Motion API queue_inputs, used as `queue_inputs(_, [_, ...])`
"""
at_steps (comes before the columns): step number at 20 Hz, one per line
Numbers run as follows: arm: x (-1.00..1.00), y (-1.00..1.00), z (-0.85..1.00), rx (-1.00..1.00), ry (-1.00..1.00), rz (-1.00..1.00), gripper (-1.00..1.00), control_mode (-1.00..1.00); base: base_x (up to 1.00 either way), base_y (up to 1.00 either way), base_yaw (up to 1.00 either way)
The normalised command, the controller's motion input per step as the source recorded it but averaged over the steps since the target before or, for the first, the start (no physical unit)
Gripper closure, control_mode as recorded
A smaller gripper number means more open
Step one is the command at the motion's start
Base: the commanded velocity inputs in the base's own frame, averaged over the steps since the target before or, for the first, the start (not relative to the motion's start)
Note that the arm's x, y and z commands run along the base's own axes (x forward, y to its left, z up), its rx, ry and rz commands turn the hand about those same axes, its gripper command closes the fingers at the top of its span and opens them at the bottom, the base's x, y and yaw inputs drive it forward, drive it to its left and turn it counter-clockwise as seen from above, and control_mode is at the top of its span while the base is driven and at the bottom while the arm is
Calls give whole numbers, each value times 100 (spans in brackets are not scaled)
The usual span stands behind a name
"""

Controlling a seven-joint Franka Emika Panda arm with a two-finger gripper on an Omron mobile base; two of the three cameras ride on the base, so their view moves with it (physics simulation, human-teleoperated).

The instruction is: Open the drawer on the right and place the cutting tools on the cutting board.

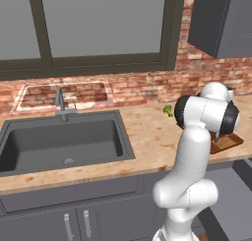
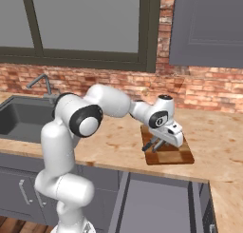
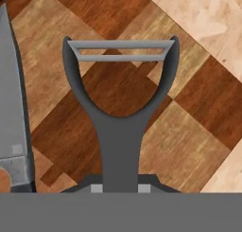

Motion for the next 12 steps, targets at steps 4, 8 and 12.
queue_inputs(4, [0, 0, -24, 0, 0, 0, 100, -100, 0, 0, 0])
queue_inputs(8, [0, 0, -16, 0, 0, 0, -100, -100, 0, 0, 0])
queue_inputs(12, [0, 0, -1, 0, 0, 0, -100, -100, 0, 0, 0])
